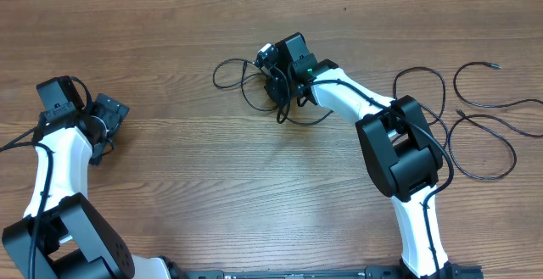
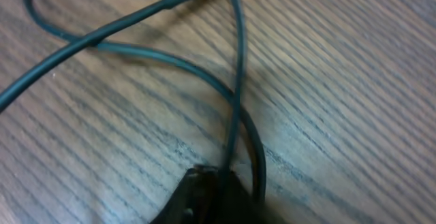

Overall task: Untangle cables
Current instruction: 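Lift the cable with the right gripper and pull it up-right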

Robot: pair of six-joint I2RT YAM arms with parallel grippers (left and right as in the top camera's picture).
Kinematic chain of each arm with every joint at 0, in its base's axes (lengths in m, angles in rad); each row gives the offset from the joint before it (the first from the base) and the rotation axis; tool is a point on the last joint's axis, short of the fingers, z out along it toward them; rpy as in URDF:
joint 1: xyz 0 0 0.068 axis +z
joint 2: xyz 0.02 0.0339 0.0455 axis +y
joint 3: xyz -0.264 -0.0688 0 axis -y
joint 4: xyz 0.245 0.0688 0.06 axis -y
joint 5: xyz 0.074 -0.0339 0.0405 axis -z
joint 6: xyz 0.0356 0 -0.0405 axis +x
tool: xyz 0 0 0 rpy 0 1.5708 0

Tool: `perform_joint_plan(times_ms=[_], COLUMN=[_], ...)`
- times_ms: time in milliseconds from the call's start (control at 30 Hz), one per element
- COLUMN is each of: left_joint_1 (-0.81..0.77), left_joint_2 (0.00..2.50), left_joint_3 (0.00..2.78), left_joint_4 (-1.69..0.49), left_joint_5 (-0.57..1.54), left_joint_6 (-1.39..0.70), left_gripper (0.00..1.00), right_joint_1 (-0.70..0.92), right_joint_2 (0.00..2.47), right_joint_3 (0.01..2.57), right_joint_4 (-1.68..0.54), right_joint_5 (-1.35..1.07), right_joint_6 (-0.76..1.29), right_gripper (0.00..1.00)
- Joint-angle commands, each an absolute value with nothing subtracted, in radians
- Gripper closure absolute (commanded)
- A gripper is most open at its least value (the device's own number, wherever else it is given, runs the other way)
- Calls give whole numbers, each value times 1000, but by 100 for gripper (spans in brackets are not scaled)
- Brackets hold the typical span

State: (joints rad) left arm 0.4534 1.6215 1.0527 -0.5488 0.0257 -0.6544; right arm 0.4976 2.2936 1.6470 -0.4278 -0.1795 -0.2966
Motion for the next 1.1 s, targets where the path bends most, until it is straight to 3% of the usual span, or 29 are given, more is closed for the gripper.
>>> perform_joint_plan(times_ms=[0,667,1067], left_joint_1=[458,458,458], left_joint_2=[1621,1621,1621], left_joint_3=[1067,1067,1067], left_joint_4=[-545,-545,-545], left_joint_5=[26,27,27], left_joint_6=[-662,-662,-662], left_gripper=[0,1,1], right_joint_1=[499,500,499], right_joint_2=[2317,1881,1839], right_joint_3=[1653,1769,1769], right_joint_4=[-435,-451,-393], right_joint_5=[-185,-294,-316], right_joint_6=[-287,-200,-89], right_gripper=[96,96,96])
